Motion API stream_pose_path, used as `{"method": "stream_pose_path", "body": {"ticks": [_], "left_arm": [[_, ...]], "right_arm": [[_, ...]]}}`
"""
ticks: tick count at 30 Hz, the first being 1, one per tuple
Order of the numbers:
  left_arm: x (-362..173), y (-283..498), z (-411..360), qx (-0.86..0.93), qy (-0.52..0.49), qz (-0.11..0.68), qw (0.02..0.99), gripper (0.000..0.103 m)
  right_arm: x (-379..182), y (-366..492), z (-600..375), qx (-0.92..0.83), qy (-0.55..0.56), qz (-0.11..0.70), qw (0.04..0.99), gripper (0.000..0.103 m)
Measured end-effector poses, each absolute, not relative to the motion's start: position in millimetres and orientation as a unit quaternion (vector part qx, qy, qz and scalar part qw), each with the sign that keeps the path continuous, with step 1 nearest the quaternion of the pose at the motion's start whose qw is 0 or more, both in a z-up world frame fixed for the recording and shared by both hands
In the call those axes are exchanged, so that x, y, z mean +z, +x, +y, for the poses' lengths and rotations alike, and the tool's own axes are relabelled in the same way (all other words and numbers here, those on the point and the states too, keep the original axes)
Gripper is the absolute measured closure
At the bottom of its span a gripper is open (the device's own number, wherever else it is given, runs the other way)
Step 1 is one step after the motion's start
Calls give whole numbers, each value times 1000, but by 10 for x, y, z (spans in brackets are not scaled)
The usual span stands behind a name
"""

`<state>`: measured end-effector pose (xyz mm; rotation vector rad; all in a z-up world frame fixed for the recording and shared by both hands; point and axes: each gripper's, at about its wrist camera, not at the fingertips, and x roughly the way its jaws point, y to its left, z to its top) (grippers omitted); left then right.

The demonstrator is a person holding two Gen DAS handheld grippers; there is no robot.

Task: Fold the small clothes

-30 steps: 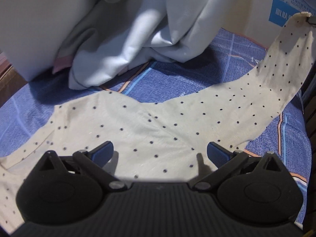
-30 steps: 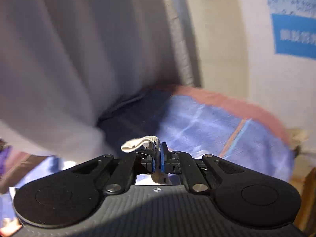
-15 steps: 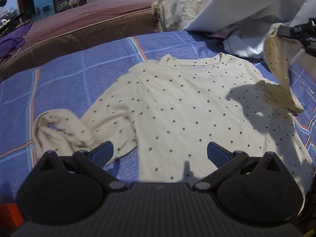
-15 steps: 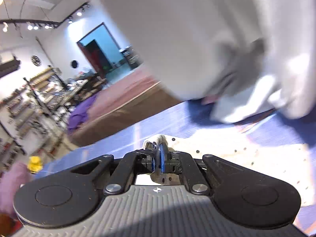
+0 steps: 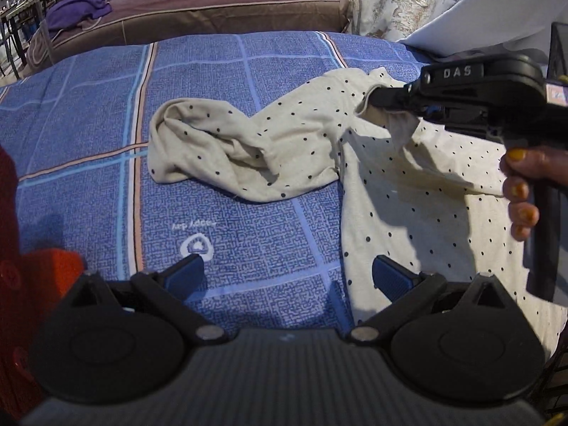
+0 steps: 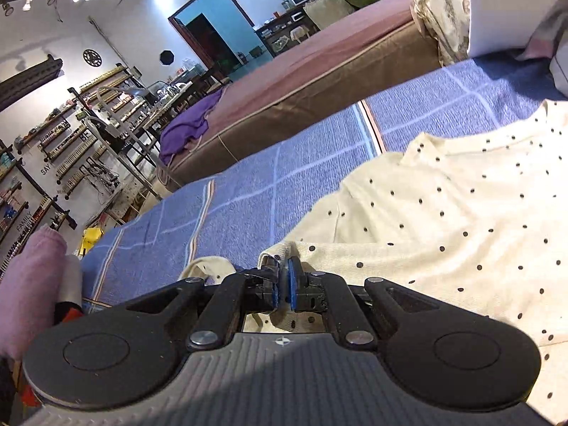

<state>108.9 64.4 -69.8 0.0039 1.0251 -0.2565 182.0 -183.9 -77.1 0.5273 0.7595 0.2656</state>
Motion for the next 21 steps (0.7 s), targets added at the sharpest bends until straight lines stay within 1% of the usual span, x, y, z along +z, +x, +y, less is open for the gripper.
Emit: {"method": "stream_pose_path", "body": {"ticks": [1, 2, 3, 4, 6, 8, 10, 11, 12, 13, 14, 15, 16, 18, 20, 21], "left_arm": [[-716, 1088, 635, -125, -5, 490, 863, 0], [-729, 1096, 617, -131, -11, 492, 861, 0], [-733, 1099, 596, -135, -12, 494, 859, 0], [-739, 1101, 573, -139, -10, 494, 858, 0], [-746, 1098, 538, -141, -2, 489, 861, 0], [-748, 1135, 517, -136, -4, 486, 864, 0], [-724, 1197, 482, -136, -21, 474, 870, 0], [-695, 1246, 436, -145, -30, 461, 875, 1], [-660, 1291, 363, -158, -30, 446, 881, 4], [-630, 1337, 266, -172, -24, 432, 885, 6], [-613, 1393, 146, -182, -13, 421, 889, 8], [-612, 1458, 11, -192, 3, 412, 891, 8], [-630, 1526, -123, -195, 19, 403, 894, 8], [-724, 1679, -400, -189, 60, 396, 896, 16], [-894, 1846, -631, -176, 99, 404, 892, 19], [-987, 1914, -713, -167, 113, 414, 888, 19]], "right_arm": [[-827, 1819, -1849, 127, 255, 367, 886, 74], [-897, 1826, -1843, 123, 258, 373, 883, 66], [-975, 1847, -1809, 121, 265, 380, 878, 29], [-1032, 1842, -1821, 119, 277, 386, 872, 0], [-1041, 1732, -1907, 126, 302, 381, 865, 0], [-929, 1582, -2045, 153, 308, 354, 870, 0], [-781, 1421, -2213, 154, 276, 332, 889, 1], [-718, 1369, -2295, 142, 241, 330, 902, 3], [-663, 1344, -2369, 120, 196, 333, 915, 12], [-633, 1303, -2459, 92, 146, 341, 924, 30], [-631, 1278, -2562, 63, 99, 351, 929, 43], [-646, 1257, -2664, 41, 69, 359, 930, 59], [-678, 1235, -2835, 9, 41, 367, 929, 63], [-761, 1169, -3156, -46, 22, 376, 925, 63], [-856, 1078, -3460, -86, 24, 387, 918, 63], [-913, 1033, -3544, -98, 23, 390, 915, 63]]}}
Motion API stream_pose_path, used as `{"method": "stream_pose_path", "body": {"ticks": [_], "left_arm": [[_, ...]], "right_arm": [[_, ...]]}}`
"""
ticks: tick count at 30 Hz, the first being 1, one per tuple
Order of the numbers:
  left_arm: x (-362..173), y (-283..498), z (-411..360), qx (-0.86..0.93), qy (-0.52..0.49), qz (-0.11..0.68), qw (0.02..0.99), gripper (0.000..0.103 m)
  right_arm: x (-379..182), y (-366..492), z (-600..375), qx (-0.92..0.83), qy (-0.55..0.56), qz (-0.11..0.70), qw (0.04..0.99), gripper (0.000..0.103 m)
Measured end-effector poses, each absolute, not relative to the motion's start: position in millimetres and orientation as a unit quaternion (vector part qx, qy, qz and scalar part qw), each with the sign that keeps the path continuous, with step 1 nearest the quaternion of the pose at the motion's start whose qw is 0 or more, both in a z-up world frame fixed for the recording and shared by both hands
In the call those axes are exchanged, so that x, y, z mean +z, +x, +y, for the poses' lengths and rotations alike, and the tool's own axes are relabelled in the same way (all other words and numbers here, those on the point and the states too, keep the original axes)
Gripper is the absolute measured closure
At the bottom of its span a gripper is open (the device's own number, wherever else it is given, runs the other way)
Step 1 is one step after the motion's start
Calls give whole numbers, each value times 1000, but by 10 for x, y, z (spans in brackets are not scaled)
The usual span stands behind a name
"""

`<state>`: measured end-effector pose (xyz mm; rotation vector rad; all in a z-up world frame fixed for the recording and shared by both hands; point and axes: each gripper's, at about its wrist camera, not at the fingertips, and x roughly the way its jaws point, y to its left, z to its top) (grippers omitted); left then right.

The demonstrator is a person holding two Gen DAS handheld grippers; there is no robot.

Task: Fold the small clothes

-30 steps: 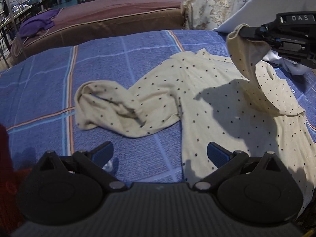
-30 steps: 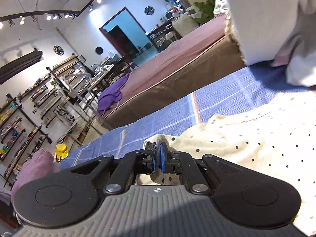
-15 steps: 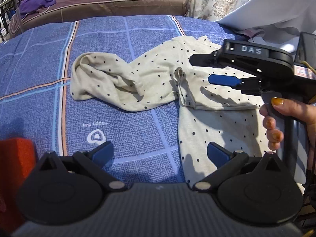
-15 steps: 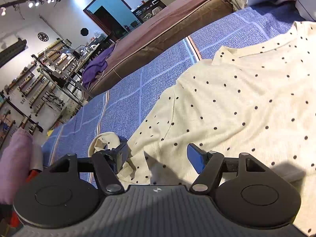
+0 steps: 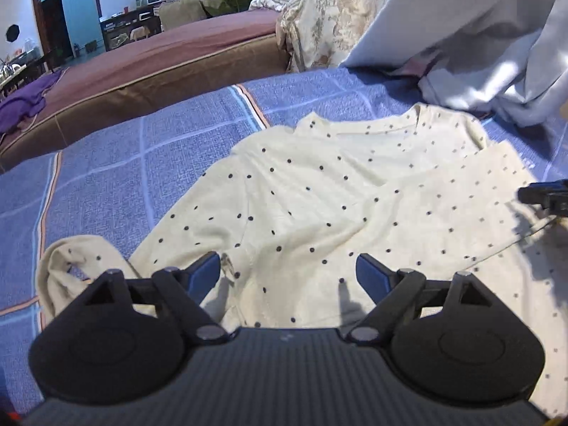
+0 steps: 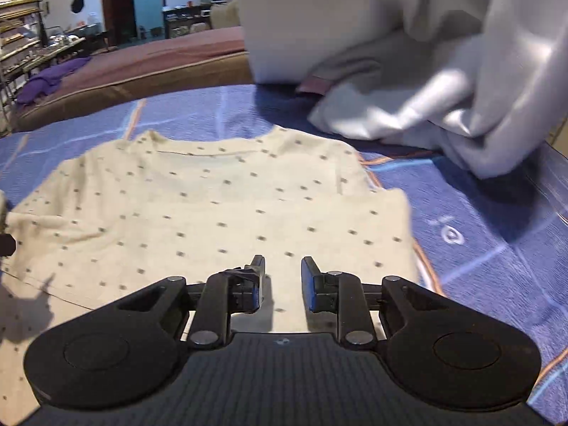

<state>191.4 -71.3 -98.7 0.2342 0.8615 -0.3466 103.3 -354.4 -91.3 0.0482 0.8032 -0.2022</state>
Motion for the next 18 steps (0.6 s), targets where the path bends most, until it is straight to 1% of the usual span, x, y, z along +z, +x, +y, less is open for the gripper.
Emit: {"method": "stream_pose_path", "body": {"ticks": [2, 4, 6, 11, 13, 14, 15, 16, 17, 18], "left_arm": [[-1151, 2002, -826, -149, 129, 438, 877, 19], [-1352, 2036, -825, -135, 147, 453, 869, 14], [-1438, 2011, -766, -126, 137, 441, 878, 0], [-1357, 1989, -613, -129, 106, 458, 873, 0], [-1204, 1845, -512, -139, 85, 450, 878, 0], [-1132, 1719, -443, -143, 69, 438, 885, 0], [-1074, 1571, -362, -144, 51, 429, 890, 0], [-1046, 1428, -283, -144, 34, 425, 893, 0], [-1041, 1284, -205, -144, 19, 426, 893, 0], [-1054, 1146, -130, -139, 8, 428, 893, 0]], "right_arm": [[-1004, 966, -3671, -114, 14, 401, 909, 63], [-1140, 941, -3746, -121, 6, 420, 899, 62], [-1244, 880, -3824, -115, 6, 417, 901, 61], [-1208, 900, -3714, -119, -22, 413, 903, 59], [-1080, 844, -3658, -117, -19, 384, 916, 58], [-978, 818, -3579, -105, -17, 367, 924, 54], [-897, 818, -3478, -87, -18, 361, 928, 43], [-827, 820, -3355, -61, -18, 359, 931, 27], [-764, 828, -3214, -28, -21, 359, 933, 22], [-702, 840, -3047, 7, -27, 356, 934, 20]]}}
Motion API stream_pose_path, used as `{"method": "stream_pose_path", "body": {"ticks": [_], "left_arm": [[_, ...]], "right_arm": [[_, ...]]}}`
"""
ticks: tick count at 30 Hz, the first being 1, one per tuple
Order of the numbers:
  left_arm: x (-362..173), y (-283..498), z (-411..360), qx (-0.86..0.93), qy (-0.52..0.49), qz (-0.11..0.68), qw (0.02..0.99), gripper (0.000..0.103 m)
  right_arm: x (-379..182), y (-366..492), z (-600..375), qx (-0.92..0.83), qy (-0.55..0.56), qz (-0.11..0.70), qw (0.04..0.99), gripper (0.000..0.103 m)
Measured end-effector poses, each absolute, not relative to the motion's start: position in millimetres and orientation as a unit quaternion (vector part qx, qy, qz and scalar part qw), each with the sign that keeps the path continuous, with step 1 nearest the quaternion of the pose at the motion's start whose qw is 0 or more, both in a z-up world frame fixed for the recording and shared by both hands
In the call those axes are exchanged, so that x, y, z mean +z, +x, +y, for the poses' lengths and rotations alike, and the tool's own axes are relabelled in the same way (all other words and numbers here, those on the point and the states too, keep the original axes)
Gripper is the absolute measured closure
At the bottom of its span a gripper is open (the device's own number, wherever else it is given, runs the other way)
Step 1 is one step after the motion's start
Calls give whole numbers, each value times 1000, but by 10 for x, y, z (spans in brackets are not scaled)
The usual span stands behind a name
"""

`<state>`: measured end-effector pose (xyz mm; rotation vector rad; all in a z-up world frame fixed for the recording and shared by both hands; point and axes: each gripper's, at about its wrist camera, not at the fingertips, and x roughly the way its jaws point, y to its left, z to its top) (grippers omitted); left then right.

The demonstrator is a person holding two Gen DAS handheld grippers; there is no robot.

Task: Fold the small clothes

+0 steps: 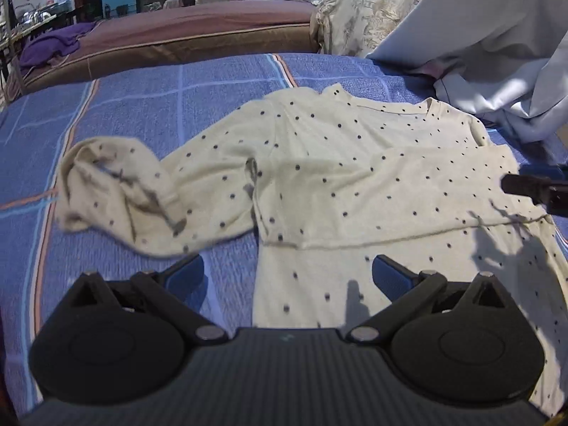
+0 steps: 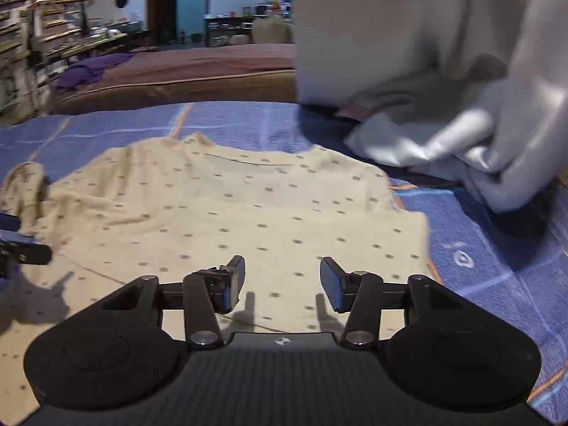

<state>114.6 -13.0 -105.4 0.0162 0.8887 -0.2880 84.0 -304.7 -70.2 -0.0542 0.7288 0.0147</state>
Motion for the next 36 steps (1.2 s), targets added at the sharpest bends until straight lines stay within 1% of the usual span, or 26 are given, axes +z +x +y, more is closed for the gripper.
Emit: {"method": "stream_pose_path", "body": {"ticks": [3, 6, 10, 14, 15, 17, 18, 20, 21, 22, 23, 24, 26, 31, 34, 36], "left_arm": [[-1139, 798, 75, -116, -9, 441, 890, 0], [-1169, 609, 282, -107, -28, 453, 885, 0], [-1178, 563, 480, -94, -15, 457, 884, 0], [-1167, 513, 627, -99, -24, 451, 886, 0], [-1173, 517, 640, -100, -27, 450, 887, 0], [-1165, 504, 683, -102, -31, 449, 887, 0], [-1160, 510, 705, -103, -34, 448, 887, 0], [-1160, 512, 749, -102, -41, 449, 887, 0], [-1160, 514, 768, -104, -45, 449, 887, 0], [-1162, 517, 779, -104, -48, 448, 887, 0], [-1168, 526, 782, -105, -48, 449, 886, 0], [-1171, 524, 778, -106, -47, 450, 886, 0], [-1181, 519, 765, -107, -41, 448, 887, 0], [-1193, 527, 703, -112, -37, 452, 884, 0], [-1180, 527, 680, -114, -40, 456, 882, 0], [-1168, 534, 664, -115, -44, 458, 880, 0]], "right_arm": [[-532, 907, -2432, 105, -53, 341, 933, 20], [-437, 1014, -1836, 205, -60, 330, 920, 21], [-514, 1185, -1062, 303, -110, 330, 887, 30], [-758, 1456, -504, 316, -153, 358, 865, 40], [-794, 1533, -416, 298, -165, 356, 870, 45], [-845, 1752, -337, 236, -165, 356, 889, 45], [-883, 1875, -330, 209, -160, 372, 890, 42], [-1001, 2032, -286, 184, -168, 411, 877, 44], [-1038, 2056, -285, 183, -163, 413, 877, 54], [-1067, 2078, -293, 185, -150, 413, 879, 80], [-1077, 2080, -322, 197, -137, 415, 878, 89], [-1054, 2060, -334, 202, -132, 407, 881, 90], [-872, 1933, -369, 192, -142, 348, 906, 91], [-104, 1594, -572, 157, -204, 189, 948, 91], [297, 1461, -1009, 107, -216, 141, 960, 91], [437, 1354, -1345, 65, -260, 118, 956, 91]]}}
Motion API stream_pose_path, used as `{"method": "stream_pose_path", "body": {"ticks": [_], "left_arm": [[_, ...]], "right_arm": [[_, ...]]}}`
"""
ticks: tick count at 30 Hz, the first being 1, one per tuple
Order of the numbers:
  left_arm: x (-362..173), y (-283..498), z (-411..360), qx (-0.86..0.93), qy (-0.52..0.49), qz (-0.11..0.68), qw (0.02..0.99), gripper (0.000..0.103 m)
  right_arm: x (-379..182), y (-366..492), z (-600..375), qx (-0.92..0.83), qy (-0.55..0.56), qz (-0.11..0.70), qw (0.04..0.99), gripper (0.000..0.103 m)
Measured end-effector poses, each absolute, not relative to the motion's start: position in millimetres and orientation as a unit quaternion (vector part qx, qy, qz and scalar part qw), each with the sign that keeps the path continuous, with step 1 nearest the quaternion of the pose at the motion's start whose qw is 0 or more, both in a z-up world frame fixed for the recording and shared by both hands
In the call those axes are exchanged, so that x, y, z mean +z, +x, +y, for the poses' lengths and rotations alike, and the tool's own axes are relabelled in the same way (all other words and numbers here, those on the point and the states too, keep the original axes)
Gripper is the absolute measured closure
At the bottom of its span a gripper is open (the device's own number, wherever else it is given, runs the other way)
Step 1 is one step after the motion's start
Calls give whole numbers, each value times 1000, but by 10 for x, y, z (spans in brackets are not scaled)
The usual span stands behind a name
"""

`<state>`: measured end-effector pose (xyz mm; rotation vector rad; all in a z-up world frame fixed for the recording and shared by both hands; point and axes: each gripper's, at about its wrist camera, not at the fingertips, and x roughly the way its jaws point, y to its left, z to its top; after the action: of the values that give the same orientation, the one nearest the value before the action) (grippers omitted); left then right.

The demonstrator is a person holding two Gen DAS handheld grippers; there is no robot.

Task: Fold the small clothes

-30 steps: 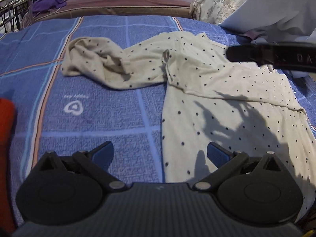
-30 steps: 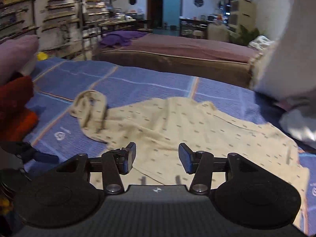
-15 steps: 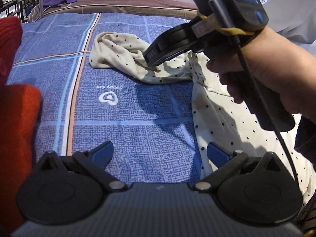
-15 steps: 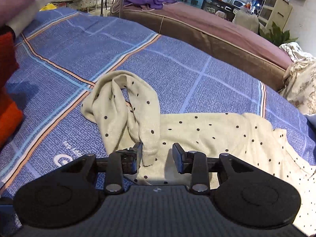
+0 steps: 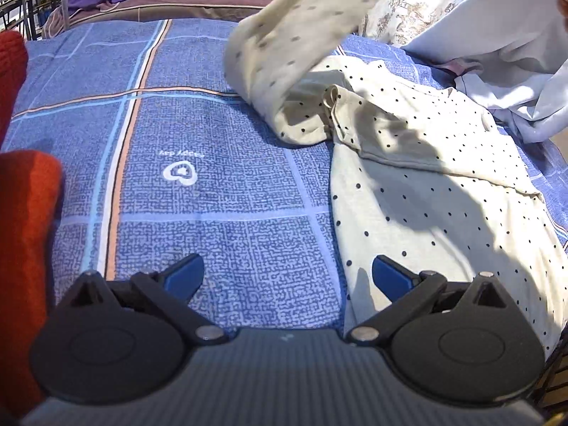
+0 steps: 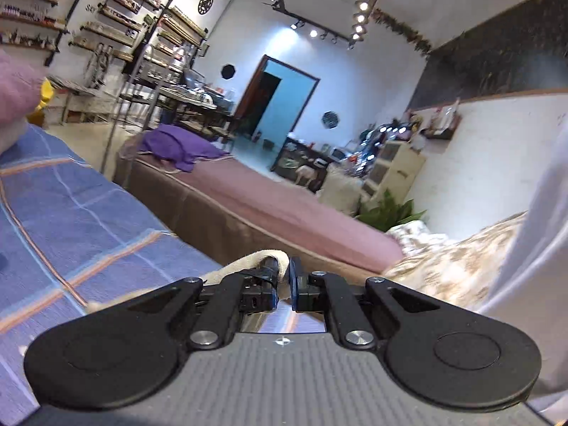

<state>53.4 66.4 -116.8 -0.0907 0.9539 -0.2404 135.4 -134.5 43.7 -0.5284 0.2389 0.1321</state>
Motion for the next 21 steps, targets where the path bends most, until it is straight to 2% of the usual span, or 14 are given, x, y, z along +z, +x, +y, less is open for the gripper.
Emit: {"method": "stream_pose_path", "body": {"ticks": [5, 10, 13, 16, 21], "left_arm": [[-1061, 557, 605, -114, -44, 457, 881, 0], [-830, 661, 532, -111, -35, 429, 896, 0], [-690, 827, 455, -106, -17, 414, 904, 0], [-575, 1051, 304, -108, -1, 403, 909, 0], [-573, 1371, -186, -151, 74, 378, 911, 0]], "right_arm": [[534, 1025, -2344, -14, -320, 132, 938, 91], [318, 729, -3186, -78, -311, 206, 924, 91], [-18, 597, -3423, -78, -343, 248, 903, 91], [-333, 556, -3559, -48, -317, 293, 901, 91], [-631, 522, -3602, -21, -335, 320, 886, 91]]}}
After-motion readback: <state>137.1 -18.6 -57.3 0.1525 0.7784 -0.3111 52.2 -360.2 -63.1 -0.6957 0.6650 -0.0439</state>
